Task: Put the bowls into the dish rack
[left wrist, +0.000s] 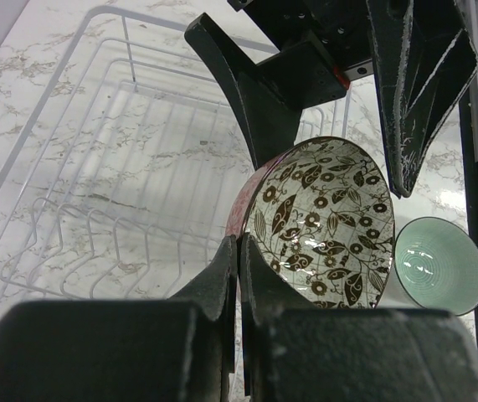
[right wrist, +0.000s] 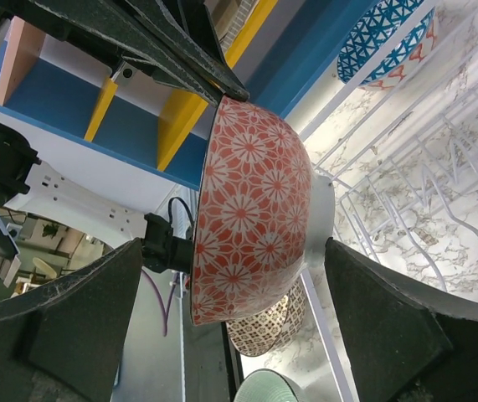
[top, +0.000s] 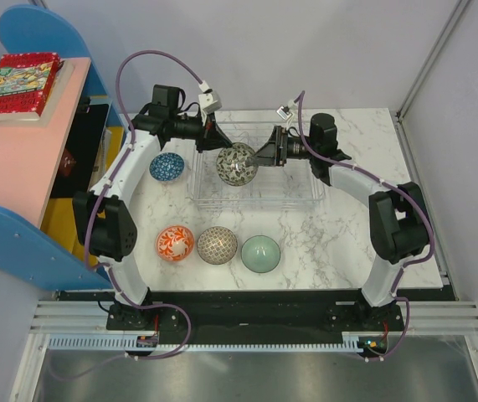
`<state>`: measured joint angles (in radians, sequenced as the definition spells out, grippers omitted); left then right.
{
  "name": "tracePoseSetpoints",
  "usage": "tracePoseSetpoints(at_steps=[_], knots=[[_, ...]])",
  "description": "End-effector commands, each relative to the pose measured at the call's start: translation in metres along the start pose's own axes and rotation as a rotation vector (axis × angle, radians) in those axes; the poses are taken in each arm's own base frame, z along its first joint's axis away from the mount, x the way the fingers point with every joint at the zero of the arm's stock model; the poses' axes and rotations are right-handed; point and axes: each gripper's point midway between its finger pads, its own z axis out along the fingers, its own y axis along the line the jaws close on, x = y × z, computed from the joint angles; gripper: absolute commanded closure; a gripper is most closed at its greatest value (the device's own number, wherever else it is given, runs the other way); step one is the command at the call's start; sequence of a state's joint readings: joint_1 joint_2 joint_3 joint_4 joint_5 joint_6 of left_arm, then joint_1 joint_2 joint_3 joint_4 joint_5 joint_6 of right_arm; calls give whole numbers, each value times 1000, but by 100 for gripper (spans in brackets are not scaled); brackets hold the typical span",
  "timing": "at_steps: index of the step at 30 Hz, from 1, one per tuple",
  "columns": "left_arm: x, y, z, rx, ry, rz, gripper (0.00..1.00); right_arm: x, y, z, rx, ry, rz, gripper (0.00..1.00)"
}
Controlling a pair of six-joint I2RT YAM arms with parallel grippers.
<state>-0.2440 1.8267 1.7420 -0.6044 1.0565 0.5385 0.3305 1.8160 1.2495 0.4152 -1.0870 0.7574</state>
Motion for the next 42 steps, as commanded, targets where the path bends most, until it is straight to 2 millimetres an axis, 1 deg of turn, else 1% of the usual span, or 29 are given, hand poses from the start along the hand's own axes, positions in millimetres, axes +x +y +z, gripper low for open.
tracePoseSetpoints(at_steps=[1, 4, 9, 13, 17, 20, 23, 24, 28, 29, 31, 32, 34, 35, 37, 38, 39, 42], knots=[[-29, -12, 0, 55, -61, 25, 98, -2, 7, 5, -46, 7, -45, 4], [-28, -11, 1, 54, -58, 21, 98, -1, 5, 5, -43, 8, -40, 6], [-29, -12, 1, 54, -59, 24, 98, 0, -2, 7, -37, 12, -34, 4], [-30, -13, 1, 59, -62, 26, 98, 2, -11, 10, -25, 22, -22, 4], [-30, -14, 0, 60, -60, 23, 98, 1, -11, 10, -26, 21, -20, 4], [-29, -15, 1, 64, -60, 21, 98, 0, -8, 10, -36, 20, -20, 7], [-26, -15, 2, 67, -57, 16, 98, -2, -5, 10, -53, 14, -25, 13], [-25, -15, 3, 67, -55, 15, 98, -2, -3, 10, -61, 12, -23, 16], [-22, -14, 3, 68, -50, 8, 98, -2, 5, 9, -97, 5, -22, 22], [-22, -14, 4, 67, -50, 9, 98, -3, 7, 9, -105, 3, -19, 28], [-20, -13, 4, 68, -48, 6, 98, -3, 13, 8, -130, -1, -19, 35], [-21, -14, 4, 70, -48, 7, 98, -3, 14, 8, -137, -2, -20, 43], [-20, -14, 4, 69, -46, 8, 98, -3, 15, 8, -148, -3, -20, 55], [-19, -14, 5, 68, -44, 5, 98, -3, 14, 8, -148, -3, -20, 66], [-19, -14, 5, 66, -42, 4, 98, -3, 14, 8, -149, -3, -20, 78], [-20, -14, 4, 70, -45, 7, 98, -3, 14, 8, -149, -2, -16, 93], [-19, -14, 5, 69, -43, 4, 98, -3, 14, 8, -149, -4, -15, 99], [-16, -13, 6, 68, -38, -9, 98, -3, 13, 8, -141, -9, -6, 100]])
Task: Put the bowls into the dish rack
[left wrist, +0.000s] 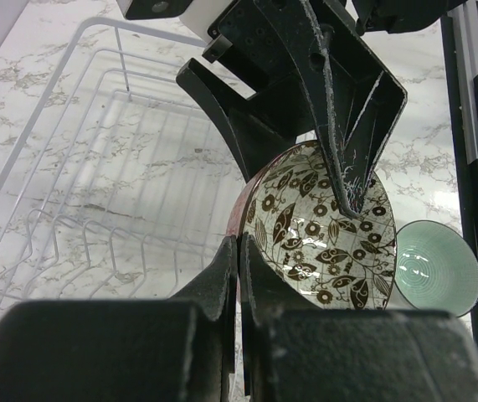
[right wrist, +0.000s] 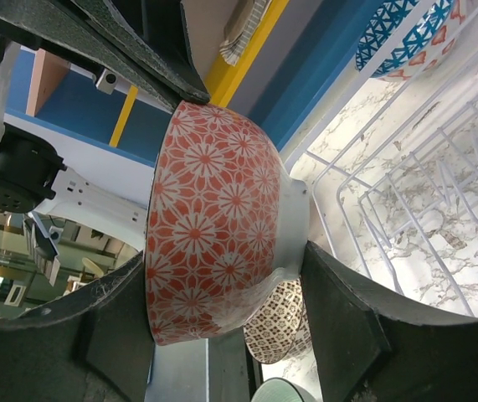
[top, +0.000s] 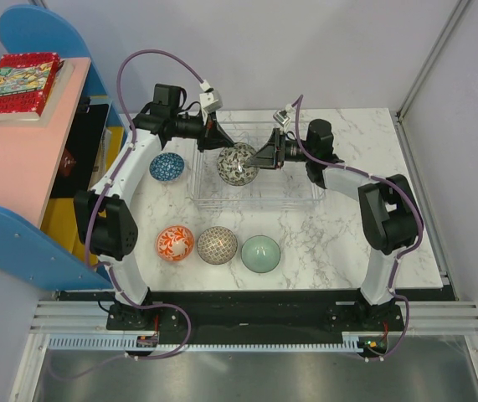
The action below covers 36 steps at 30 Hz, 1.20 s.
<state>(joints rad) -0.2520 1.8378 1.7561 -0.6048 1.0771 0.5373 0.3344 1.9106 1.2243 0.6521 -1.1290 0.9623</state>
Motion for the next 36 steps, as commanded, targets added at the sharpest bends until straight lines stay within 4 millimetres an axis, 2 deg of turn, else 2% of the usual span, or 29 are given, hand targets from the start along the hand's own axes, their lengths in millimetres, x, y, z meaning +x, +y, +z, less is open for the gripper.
tracePoseSetpoints(at_steps=[1, 2, 4, 5, 6, 8, 9, 11, 12, 14, 15, 16, 18, 19, 20, 21, 22, 23, 24, 25, 27, 28, 29, 30, 31, 32, 33, 35, 36], knots=[[-12, -9, 2, 44, -26, -14, 98, -8, 24, 1, -66, -6, -106, 100], [-12, -9, 2, 44, -25, -20, 98, -8, 22, 1, -57, -12, -116, 100], [-8, -7, 3, 39, -16, -31, 89, -7, 17, 1, -23, -11, -104, 100], [-8, -7, 3, 39, -16, -31, 82, -7, 13, 1, -4, -11, -106, 100], [-8, -8, 3, 41, -16, -32, 70, -7, 7, 0, 31, -10, -115, 100], [-8, -8, 2, 38, -15, -40, 57, -4, 0, -1, 68, 0, -101, 100], [-10, -9, 1, 37, -18, -40, 45, -6, -3, -1, 90, -5, -123, 100], [-10, -7, -5, 32, -25, -60, 36, -6, -7, -2, 122, -1, -113, 100], [-12, -7, -9, 30, -32, -64, 27, -7, -9, -3, 138, 3, -145, 100], [-14, -4, -22, 13, -46, -87, 20, -11, -12, -4, 189, 0, -142, 100], [-14, -3, -27, 1, -49, -97, 1, -14, -14, -6, 211, -2, -159, 100], [-16, -2, -35, -22, -50, -99, 0, -21, -20, -8, 255, -18, -207, 100], [-9, 12, -53, -111, -36, -132, 0, -28, -26, -14, 357, 2, -223, 100], [-3, 16, -65, -165, -26, -163, 0, -36, -35, -20, 425, 1, -305, 100], [3, 21, -74, -208, -16, -173, 0, -44, -32, -24, 481, 16, -311, 100], [14, 23, -79, -231, -13, -195, 0, -50, -34, -28, 518, 19, -334, 100], [22, 31, -94, -289, -12, -237, 0, -56, -36, -31, 551, 36, -398, 100], [23, 29, -103, -309, -20, -240, 0, -68, -40, -38, 628, 28, -421, 100], [35, 26, -104, -300, -18, -275, 0, -75, -42, -42, 669, 31, -452, 100], [42, 36, -127, -368, -35, -305, 0, -89, -44, -50, 737, 24, -501, 100], [62, 37, -136, -395, -31, -359, 0, -102, -48, -58, 822, 25, -561, 100], [72, 46, -148, -463, -22, -378, 0, -106, -49, -58, 852, 30, -586, 100], [77, 47, -153, -486, -17, -384, 0, -118, -56, -67, 937, 36, -637, 100], [92, 46, -154, -502, -2, -408, 0, -122, -60, -70, 985, 44, -662, 100], [103, 52, -160, -560, 23, -412, 0, -130, -55, -66, 1008, 48, -708, 100], [107, 56, -162, -588, 26, -398, 0, -128, -68, -68, 1053, 94, -738, 100], [119, 54, -162, -602, 39, -411, 0, -133, -74, -75, 1125, 105, -766, 100], [129, 58, -164, -642, 53, -404, 0, -136, -80, -71, 1190, 133, -825, 100], [138, 55, -162, -641, 59, -423, 0, -139, -84, -76, 1244, 158, -867, 100]])
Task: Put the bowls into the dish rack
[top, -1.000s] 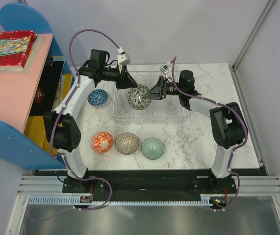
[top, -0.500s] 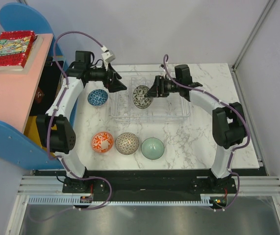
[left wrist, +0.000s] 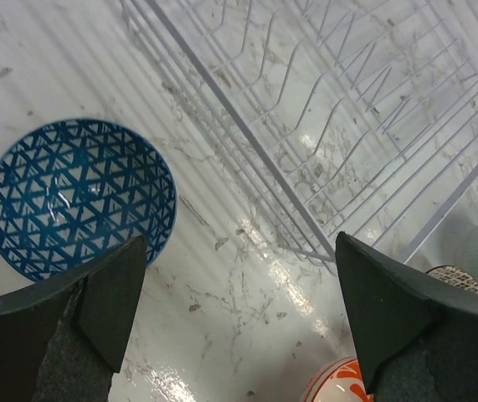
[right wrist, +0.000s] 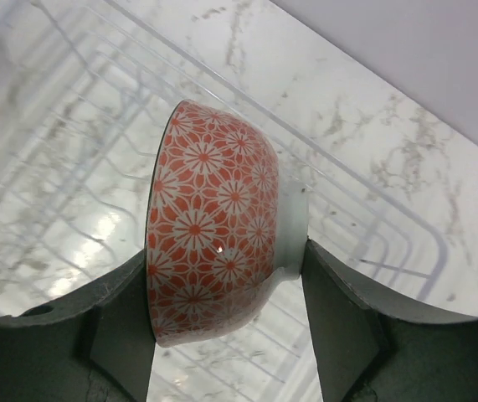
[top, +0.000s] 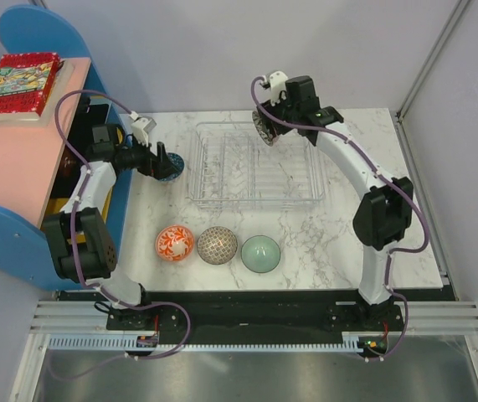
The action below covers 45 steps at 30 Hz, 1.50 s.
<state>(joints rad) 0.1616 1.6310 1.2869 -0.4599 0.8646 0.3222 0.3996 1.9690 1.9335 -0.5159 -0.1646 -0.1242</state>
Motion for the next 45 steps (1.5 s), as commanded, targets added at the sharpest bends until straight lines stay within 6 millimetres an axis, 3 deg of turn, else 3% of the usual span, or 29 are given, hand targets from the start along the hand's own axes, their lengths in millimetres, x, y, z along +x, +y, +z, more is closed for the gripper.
tracePoseSetpoints(at_steps=[1, 8, 17, 28, 39, 45], knots=[[2, 13, -2, -113, -28, 30, 0, 7, -20, 14, 225, 89, -251, 100], [16, 31, -2, -187, -12, 26, 0, 1, -10, 31, 309, 98, -393, 100], [13, 33, -11, -223, -21, 31, 0, -5, 12, 48, 324, 98, -504, 100], [20, 40, -19, -263, -13, 20, 0, -4, 42, 71, 297, 95, -620, 100], [30, 41, -20, -256, -3, 5, 0, -2, 56, 84, 273, 100, -733, 100], [36, 41, -20, -254, 5, -5, 0, 0, 74, 97, 229, 92, -805, 100]])
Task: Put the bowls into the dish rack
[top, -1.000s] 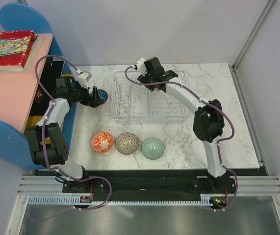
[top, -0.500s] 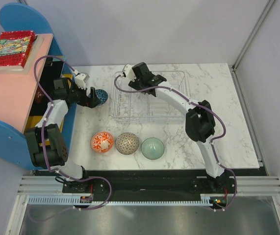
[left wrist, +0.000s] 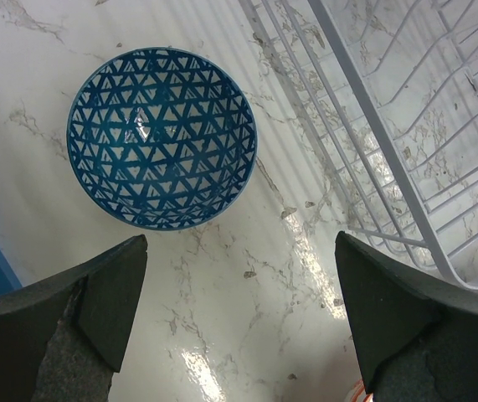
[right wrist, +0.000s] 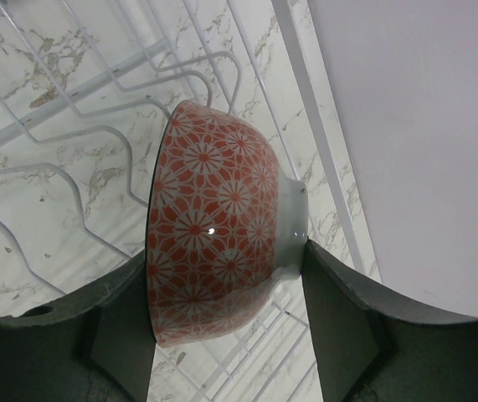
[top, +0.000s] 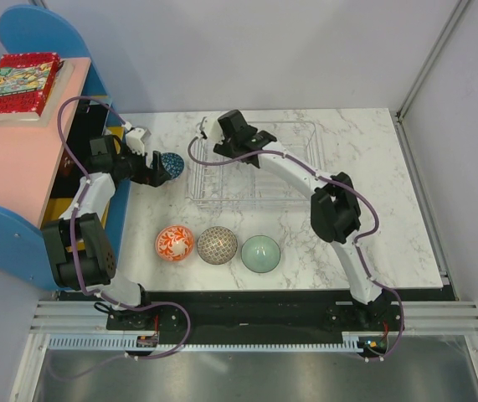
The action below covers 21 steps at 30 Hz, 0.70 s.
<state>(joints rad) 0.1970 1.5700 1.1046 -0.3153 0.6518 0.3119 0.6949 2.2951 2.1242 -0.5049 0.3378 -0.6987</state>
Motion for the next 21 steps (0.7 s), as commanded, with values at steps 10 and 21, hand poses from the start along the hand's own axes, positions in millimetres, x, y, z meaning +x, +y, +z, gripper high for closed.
tracePoseSetpoints(at_steps=[10, 21], knots=[[-1, 1, -7, -5, -29, -5, 0, -39, 0, 8, 44, -103, -122, 100], [4, 2, -6, 1, -21, -16, 0, -27, 10, 9, 38, -73, -158, 33]])
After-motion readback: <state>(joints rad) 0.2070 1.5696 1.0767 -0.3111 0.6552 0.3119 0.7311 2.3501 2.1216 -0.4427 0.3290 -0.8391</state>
